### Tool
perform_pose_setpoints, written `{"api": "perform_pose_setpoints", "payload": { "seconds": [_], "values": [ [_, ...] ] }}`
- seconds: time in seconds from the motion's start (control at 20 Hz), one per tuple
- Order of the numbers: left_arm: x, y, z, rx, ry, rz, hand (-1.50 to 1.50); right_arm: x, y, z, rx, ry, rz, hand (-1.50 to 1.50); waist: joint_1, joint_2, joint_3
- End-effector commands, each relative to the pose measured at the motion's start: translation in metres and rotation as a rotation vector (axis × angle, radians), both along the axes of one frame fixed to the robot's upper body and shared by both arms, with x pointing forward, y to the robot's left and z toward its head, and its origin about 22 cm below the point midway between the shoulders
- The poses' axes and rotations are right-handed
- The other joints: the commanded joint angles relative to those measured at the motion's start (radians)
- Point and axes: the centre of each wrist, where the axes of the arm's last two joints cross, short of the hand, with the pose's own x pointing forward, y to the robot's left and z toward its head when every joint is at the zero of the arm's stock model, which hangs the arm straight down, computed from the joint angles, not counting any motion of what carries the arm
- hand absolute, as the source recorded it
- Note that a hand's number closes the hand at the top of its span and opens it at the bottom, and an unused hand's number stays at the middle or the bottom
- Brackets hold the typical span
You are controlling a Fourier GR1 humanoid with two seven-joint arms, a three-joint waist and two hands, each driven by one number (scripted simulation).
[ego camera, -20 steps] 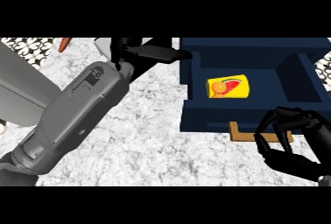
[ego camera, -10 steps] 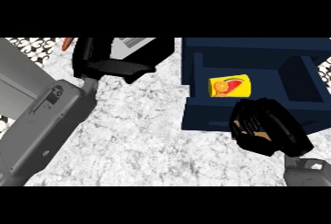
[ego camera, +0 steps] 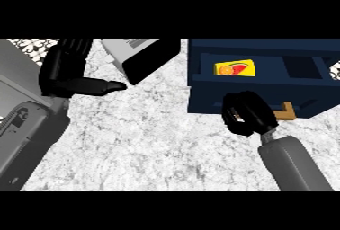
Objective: Pick up the cup, place it into the drawer and close the drawer
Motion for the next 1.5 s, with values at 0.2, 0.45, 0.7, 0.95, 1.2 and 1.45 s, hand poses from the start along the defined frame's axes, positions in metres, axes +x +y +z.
{"api": "perform_pose_setpoints", "payload": {
  "seconds": [0.2,0.45,0.7,0.95,1.2,1.45],
  "values": [
    [-0.025,0.035,-0.021,-0.020,-0.005,0.007,-1.50,0.059,0.020,-0.030,-0.002,0.051,-0.019,1.50,0.009,0.009,0.003],
    [-0.025,0.059,-0.027,-0.013,-0.001,0.006,-1.50,0.079,-0.011,-0.028,0.011,0.106,-0.040,1.50,0.012,0.019,0.003],
    [-0.031,0.045,-0.030,-0.033,0.004,-0.034,-1.50,0.103,-0.045,0.009,0.028,0.125,-0.104,1.50,0.039,0.031,0.004],
    [-0.031,0.061,-0.027,-0.006,0.004,-0.067,-1.50,0.109,-0.055,0.020,0.060,0.148,-0.112,1.50,0.055,0.040,0.004],
    [-0.030,0.052,-0.024,-0.028,-0.003,-0.088,-1.50,0.113,-0.054,0.026,0.098,0.148,-0.127,1.50,0.071,0.045,0.005],
    [-0.028,0.045,-0.036,-0.025,0.008,-0.096,-1.50,0.115,-0.063,0.036,0.167,0.101,-0.131,1.50,0.068,0.054,0.005]
  ]
}}
